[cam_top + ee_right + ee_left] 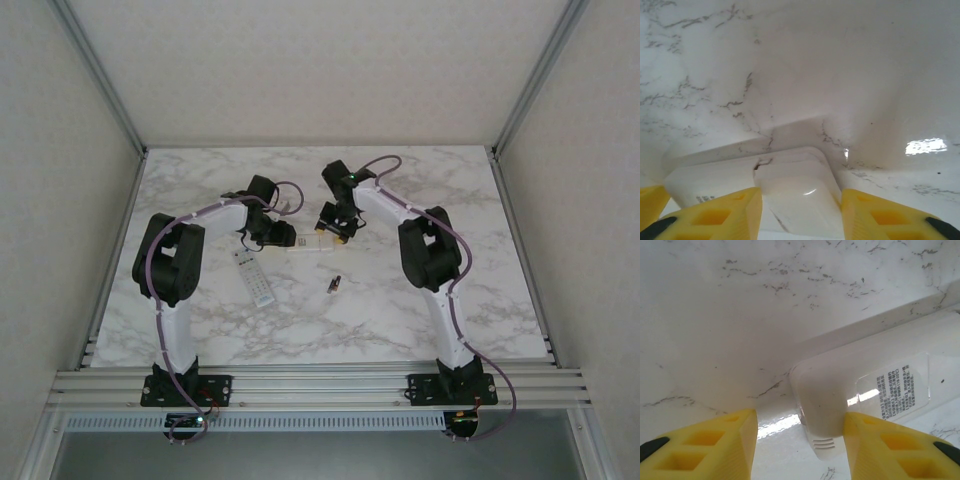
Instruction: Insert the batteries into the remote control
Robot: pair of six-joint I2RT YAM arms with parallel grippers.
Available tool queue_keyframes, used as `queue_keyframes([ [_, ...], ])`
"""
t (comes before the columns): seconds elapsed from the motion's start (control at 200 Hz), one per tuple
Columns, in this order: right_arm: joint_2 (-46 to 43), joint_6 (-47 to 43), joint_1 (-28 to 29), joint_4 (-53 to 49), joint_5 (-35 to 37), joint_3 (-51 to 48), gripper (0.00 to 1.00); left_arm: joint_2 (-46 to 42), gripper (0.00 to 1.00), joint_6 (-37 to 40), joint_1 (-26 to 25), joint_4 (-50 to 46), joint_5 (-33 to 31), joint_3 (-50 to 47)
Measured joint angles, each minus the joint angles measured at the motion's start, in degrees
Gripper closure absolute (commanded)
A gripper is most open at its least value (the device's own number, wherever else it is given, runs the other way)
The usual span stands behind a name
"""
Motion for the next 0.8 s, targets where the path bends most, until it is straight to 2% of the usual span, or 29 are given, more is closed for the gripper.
queue_keyframes([
  [0.23,-2.58,-1.09,-0.33,5.35,-1.51,-5.64,0.59,0.0,0.51,-0.02,0.11,0.11,-0.02,0.02],
  [0.33,-2.58,-1.36,-0.33,5.29,-1.16,-5.66,0.63,0.0,0.51,-0.02,0.11,0.11,-0.02,0.02],
  [0.636,-2.34,-3.52,0.33,4.85,0.96,-5.62,0.66,0.0,0.51,-0.02,0.11,0.09,-0.04,0.07],
  [0.801,-0.22,-4.13,1.62,2.29,3.23,-2.38,0.7,0.07,0.51,-0.02,0.11,0.09,-0.07,0.13],
])
